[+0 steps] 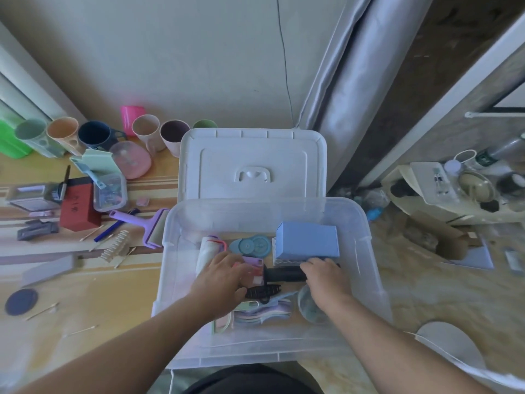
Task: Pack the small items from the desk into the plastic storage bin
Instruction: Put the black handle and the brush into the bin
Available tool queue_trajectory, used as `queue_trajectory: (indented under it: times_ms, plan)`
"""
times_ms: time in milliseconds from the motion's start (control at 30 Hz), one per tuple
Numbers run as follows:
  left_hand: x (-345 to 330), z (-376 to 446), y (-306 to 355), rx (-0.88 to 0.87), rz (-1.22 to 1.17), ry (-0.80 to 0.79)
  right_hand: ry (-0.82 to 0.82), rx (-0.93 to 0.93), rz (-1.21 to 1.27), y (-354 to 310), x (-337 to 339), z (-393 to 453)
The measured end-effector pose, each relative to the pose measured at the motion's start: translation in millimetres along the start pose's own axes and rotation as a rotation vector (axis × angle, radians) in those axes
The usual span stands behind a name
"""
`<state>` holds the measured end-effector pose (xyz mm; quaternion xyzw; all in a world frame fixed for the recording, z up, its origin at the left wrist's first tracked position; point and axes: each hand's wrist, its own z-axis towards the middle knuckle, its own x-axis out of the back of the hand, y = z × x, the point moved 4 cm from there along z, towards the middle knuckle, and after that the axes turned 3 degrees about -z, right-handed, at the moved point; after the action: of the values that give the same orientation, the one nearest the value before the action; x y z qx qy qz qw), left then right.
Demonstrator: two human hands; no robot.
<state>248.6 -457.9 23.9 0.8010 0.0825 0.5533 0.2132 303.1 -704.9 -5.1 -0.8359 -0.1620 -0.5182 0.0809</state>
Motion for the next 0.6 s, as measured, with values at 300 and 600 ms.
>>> queue_trajectory:
  times_ms: [300, 600]
  plan:
    - [4.4, -12.9, -3.6, -0.012, 0.055, -0.014, 0.0, 0.038, 0.149, -0.6, 4.7, -1.9]
    - [90.8, -46.8, -44.8, 0.031, -0.105, 0.375, 0.393, 0.378, 0.516, -113.4, 89.5, -7.7]
